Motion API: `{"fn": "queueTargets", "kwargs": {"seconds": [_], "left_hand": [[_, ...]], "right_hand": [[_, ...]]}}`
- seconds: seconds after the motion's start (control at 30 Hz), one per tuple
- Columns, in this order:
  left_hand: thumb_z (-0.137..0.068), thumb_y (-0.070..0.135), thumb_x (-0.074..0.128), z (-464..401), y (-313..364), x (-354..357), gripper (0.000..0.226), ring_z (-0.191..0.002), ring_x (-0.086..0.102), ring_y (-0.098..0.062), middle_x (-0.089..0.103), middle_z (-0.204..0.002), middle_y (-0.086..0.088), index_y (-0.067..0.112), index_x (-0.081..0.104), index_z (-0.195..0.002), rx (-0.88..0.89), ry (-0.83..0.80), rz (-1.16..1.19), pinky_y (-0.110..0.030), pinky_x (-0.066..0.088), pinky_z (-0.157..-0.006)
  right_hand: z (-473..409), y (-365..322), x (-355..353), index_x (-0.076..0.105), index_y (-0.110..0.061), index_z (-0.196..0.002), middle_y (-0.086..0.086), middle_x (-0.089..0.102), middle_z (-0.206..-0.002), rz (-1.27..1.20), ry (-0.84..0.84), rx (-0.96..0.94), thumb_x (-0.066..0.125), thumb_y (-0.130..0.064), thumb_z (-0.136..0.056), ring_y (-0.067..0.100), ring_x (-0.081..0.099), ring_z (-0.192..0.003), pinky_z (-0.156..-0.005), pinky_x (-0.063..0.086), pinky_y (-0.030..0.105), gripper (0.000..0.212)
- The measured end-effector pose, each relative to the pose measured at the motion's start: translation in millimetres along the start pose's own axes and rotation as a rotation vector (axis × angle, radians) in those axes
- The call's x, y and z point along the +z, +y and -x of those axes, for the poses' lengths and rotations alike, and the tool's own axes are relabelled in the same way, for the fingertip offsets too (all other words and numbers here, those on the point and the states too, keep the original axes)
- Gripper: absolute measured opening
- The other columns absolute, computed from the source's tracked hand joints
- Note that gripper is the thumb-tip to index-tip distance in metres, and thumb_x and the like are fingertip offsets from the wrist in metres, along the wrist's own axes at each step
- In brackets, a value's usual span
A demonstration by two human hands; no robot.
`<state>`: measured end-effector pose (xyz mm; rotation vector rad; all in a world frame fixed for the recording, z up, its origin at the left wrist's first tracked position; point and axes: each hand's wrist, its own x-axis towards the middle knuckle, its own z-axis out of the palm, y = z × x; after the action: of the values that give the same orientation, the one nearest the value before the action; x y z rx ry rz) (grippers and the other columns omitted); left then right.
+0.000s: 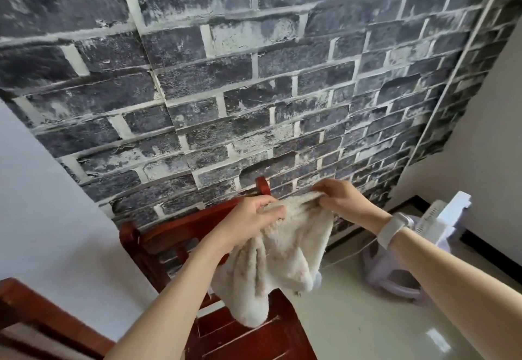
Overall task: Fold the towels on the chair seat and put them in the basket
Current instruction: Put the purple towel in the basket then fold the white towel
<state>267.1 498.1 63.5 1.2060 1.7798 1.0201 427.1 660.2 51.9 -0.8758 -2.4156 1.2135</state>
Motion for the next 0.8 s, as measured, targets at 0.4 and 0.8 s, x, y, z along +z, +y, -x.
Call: {"fn": "queueTargets", "kwargs": {"seconds": [0.4, 0.8], "left_hand": [[-0.093, 0.026, 0.049, -8, 12, 17, 0.015, -0.079, 0.069, -0.011, 0.073, -0.085, 0.004, 0.027, 0.062, -0.086, -0.155, 0.202, 0.634, -0.028, 0.056, -0.069], [-0.096, 0.031, 0.042, 27, -49, -23, 0.023, -0.087, 0.048, -0.007, 0.052, -0.084, 0.014, 0.029, 0.053, -0.077, -0.197, 0.859, 0.352, -0.024, 0.037, -0.075]], "right_hand": [[42, 53, 87, 0.053, -0.009, -0.096, 0.003, 0.058, -0.097, -0.008, -0.296, 0.091, 0.056, -0.018, -0.083, 0.023, 0.056, -0.090, -0.076, 0.047, 0.027, 0.016], [14, 73, 35, 0.058, -0.012, -0.094, -0.004, 0.060, -0.081, -0.064, 0.114, 0.048, 0.055, -0.003, -0.087, 0.011, 0.055, -0.073, -0.064, 0.040, 0.008, 0.012]]}}
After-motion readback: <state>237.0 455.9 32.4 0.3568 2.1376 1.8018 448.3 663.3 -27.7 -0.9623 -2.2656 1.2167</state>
